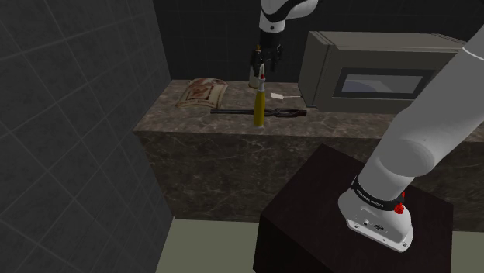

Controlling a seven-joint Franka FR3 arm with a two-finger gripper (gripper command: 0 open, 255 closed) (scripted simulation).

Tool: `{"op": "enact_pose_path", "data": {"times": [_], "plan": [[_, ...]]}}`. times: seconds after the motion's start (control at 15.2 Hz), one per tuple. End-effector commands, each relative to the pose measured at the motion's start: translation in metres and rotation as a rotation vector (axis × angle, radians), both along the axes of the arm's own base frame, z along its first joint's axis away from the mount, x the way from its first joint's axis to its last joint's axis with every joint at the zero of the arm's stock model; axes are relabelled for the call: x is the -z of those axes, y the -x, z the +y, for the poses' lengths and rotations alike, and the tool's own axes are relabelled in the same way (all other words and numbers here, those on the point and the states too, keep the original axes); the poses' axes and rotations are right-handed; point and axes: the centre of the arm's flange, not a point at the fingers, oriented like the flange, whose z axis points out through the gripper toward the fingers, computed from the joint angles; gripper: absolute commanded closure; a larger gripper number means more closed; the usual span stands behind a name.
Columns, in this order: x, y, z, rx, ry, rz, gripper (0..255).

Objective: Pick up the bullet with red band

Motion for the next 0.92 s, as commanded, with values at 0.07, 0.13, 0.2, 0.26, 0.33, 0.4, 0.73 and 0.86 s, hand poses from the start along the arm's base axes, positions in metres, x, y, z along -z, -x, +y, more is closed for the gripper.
{"op": "enact_pose_path", "data": {"times": [0.07, 0.13, 0.2, 0.26, 0.33, 0.4, 0.73, 0.86], "plan": [[0.015, 0.0, 0.0, 0.0, 0.0, -0.001, 0], [0.02, 0.0, 0.0, 0.0, 0.0, -0.001, 0], [0.029, 0.0, 0.0, 0.0, 0.0, -0.001, 0], [0.029, 0.0, 0.0, 0.0, 0.0, -0.001, 0], [0.029, 0.0, 0.0, 0.0, 0.0, -0.001, 0], [0.028, 0.001, 0.0, 0.0, 0.0, -0.001, 255], [0.028, 0.001, 0.0, 0.0, 0.0, -0.001, 255], [0.028, 0.001, 0.0, 0.0, 0.0, -0.001, 255]]}}
